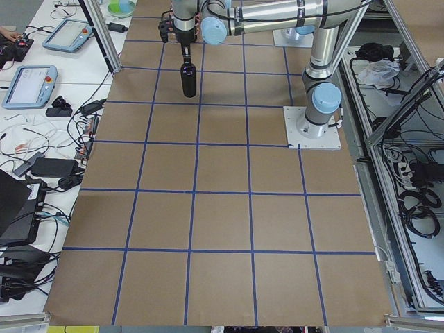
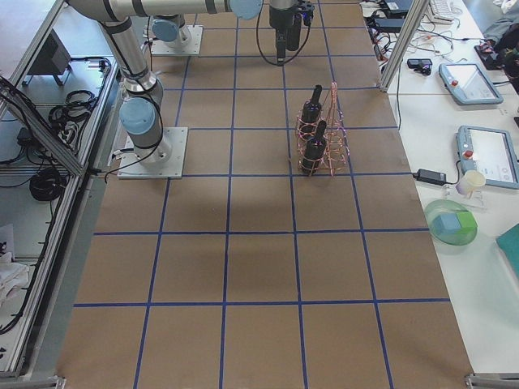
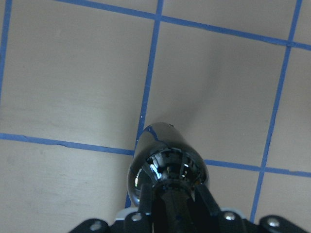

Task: Place wine into wine basket
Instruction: 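Stand the bottle upright on the table with the left gripper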

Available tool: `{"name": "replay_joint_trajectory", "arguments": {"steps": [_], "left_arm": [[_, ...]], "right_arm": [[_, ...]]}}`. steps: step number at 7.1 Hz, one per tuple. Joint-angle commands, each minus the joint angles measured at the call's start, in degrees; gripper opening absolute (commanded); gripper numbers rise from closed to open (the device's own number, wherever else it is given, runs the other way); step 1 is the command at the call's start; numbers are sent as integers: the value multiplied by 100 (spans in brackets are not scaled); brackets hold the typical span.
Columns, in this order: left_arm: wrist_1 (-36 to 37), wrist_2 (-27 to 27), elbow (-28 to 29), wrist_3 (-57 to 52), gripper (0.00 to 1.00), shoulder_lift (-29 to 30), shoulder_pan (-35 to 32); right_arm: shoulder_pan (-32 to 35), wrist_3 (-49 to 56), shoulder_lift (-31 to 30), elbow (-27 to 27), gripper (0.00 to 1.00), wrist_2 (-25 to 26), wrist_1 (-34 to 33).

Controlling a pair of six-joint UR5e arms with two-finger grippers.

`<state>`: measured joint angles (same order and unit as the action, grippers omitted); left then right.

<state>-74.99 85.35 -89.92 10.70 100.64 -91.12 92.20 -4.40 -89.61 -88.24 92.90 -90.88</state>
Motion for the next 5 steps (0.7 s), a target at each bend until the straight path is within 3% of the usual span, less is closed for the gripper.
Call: {"name": "replay_joint_trajectory", "arguments": {"steps": [1, 5], "left_arm": [[641, 26, -639, 518, 0, -124, -650], [337, -1, -816, 538, 0, -264, -837]], "right_arm": [[0, 0, 5, 0, 100, 0, 0], [0, 0, 5, 0, 100, 0, 0]]}}
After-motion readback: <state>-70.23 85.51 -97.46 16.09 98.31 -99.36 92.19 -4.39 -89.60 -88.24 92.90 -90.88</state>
